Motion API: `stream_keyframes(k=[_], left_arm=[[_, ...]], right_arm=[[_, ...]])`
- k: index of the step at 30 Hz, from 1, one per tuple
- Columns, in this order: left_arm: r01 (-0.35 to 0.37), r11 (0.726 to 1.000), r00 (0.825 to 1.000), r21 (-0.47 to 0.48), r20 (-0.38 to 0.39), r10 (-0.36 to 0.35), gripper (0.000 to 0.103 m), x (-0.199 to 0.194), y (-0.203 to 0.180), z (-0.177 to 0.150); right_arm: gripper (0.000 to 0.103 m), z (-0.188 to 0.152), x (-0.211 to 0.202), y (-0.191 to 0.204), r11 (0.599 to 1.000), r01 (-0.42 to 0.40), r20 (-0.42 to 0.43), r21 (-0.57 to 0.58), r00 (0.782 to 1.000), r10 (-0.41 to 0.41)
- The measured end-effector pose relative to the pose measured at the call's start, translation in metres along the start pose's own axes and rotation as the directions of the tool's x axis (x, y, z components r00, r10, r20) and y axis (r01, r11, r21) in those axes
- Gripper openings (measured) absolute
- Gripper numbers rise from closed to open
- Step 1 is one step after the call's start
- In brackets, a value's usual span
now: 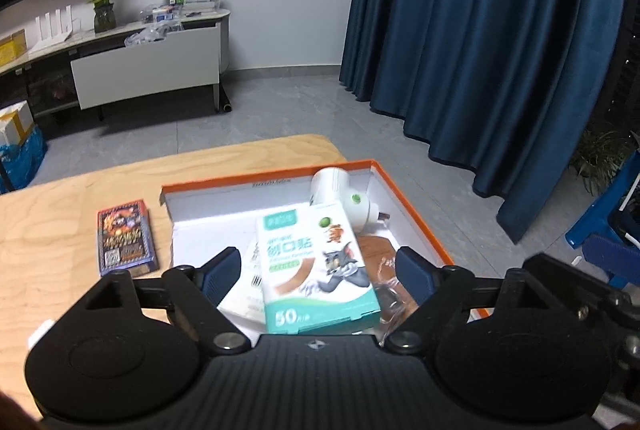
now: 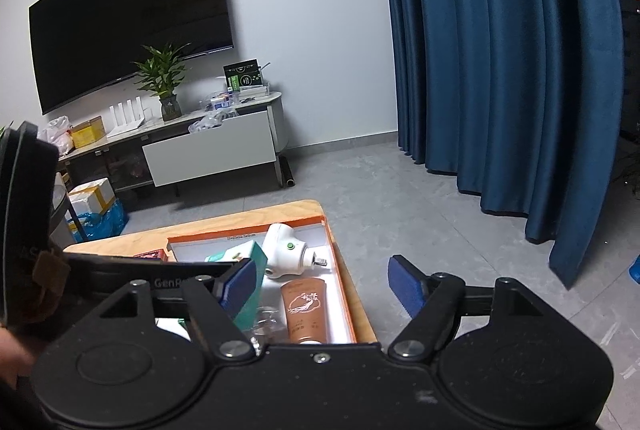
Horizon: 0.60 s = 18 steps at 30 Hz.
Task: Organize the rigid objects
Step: 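Move the left gripper to the white charger and grasp it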
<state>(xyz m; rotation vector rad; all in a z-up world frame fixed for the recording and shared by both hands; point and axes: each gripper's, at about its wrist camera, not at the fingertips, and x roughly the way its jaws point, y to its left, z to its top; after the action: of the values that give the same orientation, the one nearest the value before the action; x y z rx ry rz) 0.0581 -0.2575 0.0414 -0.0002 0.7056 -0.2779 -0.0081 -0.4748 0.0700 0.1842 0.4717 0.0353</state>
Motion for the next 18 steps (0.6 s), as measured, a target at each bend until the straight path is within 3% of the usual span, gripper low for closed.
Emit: stream_keyframes(k=[11, 18], left_arm=[[-0.04, 0.998, 0.999, -0.053, 0.025, 0.042, 0.091, -0.034, 0.04, -0.025], [-0.087, 0.995, 0.992, -0.044, 0.084, 0.09, 0.101, -0.056, 0.098, -0.056]], right_arm=[[0.09, -0.003, 0.0, 0.047, 0.995, -0.074, -0.027, -0.069, 0.997, 0.072], [0.09, -0.01, 0.002, 0.074, 0.985, -0.125, -0.052, -0.115, 0.992, 0.119]])
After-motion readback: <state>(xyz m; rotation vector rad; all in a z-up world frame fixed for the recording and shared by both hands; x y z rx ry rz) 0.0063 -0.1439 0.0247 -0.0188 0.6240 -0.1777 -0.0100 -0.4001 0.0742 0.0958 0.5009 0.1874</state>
